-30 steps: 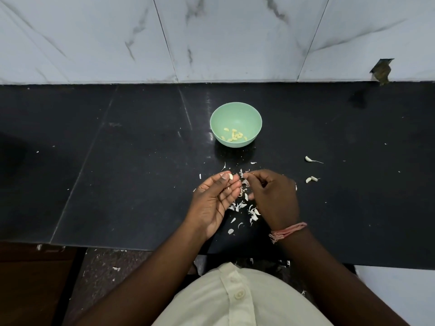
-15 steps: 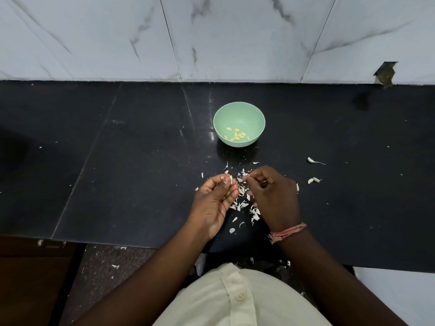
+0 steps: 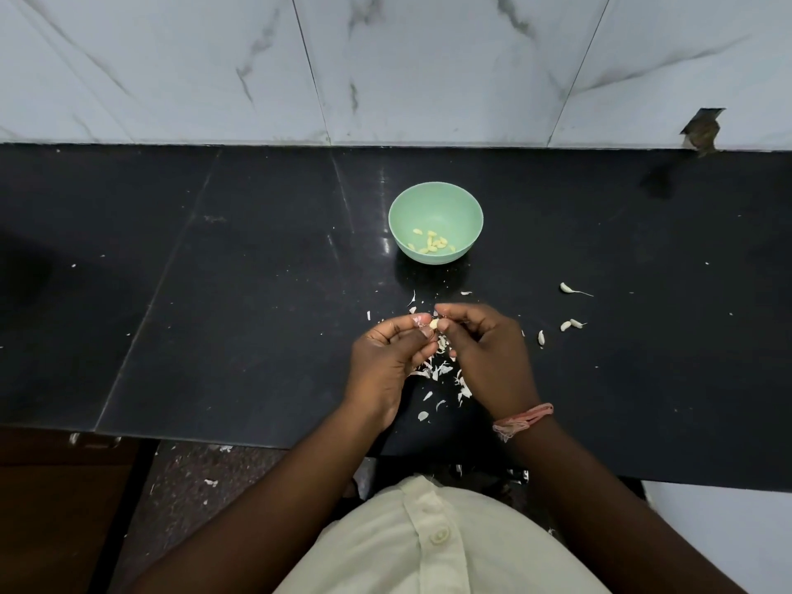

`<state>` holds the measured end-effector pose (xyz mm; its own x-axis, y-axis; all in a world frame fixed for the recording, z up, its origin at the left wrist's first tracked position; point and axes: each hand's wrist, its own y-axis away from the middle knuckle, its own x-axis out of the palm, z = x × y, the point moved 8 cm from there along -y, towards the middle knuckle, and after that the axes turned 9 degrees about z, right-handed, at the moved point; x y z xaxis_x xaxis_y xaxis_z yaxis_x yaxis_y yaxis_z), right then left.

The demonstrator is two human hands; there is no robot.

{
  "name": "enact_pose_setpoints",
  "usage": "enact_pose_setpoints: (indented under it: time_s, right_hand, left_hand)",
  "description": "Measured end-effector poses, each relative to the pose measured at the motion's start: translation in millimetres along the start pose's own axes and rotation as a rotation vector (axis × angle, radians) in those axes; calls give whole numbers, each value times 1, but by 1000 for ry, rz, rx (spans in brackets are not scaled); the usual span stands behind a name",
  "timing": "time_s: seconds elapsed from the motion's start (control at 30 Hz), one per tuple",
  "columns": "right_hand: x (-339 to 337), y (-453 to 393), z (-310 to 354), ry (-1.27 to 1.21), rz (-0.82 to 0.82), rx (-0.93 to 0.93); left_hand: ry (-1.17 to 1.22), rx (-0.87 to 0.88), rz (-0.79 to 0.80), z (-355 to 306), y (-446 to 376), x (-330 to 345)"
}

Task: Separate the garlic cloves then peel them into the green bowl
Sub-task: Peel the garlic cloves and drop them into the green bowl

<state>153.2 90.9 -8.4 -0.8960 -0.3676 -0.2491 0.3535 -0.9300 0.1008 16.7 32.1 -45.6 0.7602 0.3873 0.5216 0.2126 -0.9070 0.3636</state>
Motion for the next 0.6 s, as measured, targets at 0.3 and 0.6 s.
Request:
enact_pose_setpoints:
  time_s: [0.3,0.6]
  right_hand:
    - [-3,-5,8,-162,90,31]
    - [0,-2,10,-87,42,-35]
  left_hand:
    - [-85,80,65,-17,2,11]
    - [94,73,39,-10,3,12]
